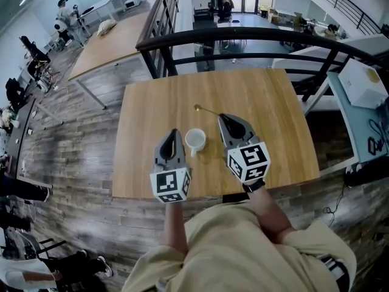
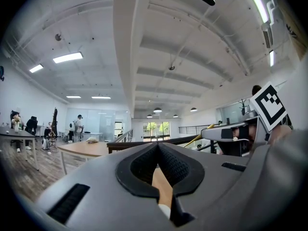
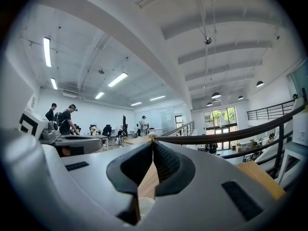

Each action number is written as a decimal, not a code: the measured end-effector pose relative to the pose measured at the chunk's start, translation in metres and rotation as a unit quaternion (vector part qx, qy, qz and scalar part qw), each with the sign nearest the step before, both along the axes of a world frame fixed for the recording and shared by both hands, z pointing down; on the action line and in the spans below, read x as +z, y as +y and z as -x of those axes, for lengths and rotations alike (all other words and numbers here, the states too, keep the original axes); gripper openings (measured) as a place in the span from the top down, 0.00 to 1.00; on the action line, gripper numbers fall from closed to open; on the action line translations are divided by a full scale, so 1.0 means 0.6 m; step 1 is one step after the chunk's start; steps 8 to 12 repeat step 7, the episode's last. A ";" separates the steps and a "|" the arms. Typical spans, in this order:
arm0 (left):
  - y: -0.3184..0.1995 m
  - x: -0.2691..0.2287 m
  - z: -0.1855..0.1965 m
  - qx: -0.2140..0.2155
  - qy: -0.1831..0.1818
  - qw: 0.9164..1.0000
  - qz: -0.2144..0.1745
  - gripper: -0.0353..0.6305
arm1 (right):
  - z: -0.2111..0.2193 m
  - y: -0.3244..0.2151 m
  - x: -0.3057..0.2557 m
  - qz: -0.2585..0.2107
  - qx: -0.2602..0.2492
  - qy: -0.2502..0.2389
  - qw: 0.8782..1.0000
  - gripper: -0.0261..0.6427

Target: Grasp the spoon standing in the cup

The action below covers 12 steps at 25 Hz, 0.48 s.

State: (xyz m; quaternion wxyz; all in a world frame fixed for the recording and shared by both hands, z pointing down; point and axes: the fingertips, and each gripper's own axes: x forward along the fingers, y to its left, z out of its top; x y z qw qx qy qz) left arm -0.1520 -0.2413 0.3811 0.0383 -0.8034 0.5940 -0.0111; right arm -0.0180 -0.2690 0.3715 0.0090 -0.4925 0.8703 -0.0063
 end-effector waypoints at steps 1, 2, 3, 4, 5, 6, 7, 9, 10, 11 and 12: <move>-0.003 0.003 0.001 0.000 0.001 1.000 0.002 0.94 | 0.001 -0.002 0.003 0.002 0.000 0.001 1.000 0.94; -0.005 0.007 0.001 0.001 0.002 1.000 0.005 0.94 | 0.001 -0.005 0.006 0.004 0.000 0.001 1.000 0.94; -0.009 0.011 0.001 0.001 0.002 1.000 0.007 0.94 | 0.002 -0.009 0.010 0.007 0.000 0.001 1.000 0.94; -0.012 0.015 0.001 0.001 0.002 1.000 0.009 0.94 | 0.002 -0.013 0.015 0.009 0.000 0.000 1.000 0.94; -0.017 0.020 0.001 0.001 0.002 1.000 0.011 0.94 | 0.002 -0.017 0.019 0.011 0.000 0.000 1.000 0.93; -0.021 0.024 0.002 0.001 0.002 1.000 0.013 0.94 | 0.003 -0.022 0.024 0.013 0.000 0.000 1.000 0.94; -0.026 0.028 0.002 0.001 0.002 1.000 0.014 0.94 | 0.003 -0.026 0.029 0.015 0.000 0.000 1.000 0.94; -0.026 0.028 0.002 0.001 0.002 1.000 0.014 0.94 | 0.003 -0.026 0.029 0.015 0.000 0.000 1.000 0.94; -0.026 0.028 0.002 0.001 0.002 1.000 0.014 0.94 | 0.003 -0.026 0.029 0.015 0.000 0.000 1.000 0.94; -0.026 0.028 0.002 0.001 0.002 1.000 0.014 0.94 | 0.003 -0.026 0.029 0.015 0.000 0.000 1.000 0.94; -0.026 0.028 0.002 0.001 0.002 1.000 0.014 0.94 | 0.003 -0.026 0.029 0.015 0.000 0.000 1.000 0.94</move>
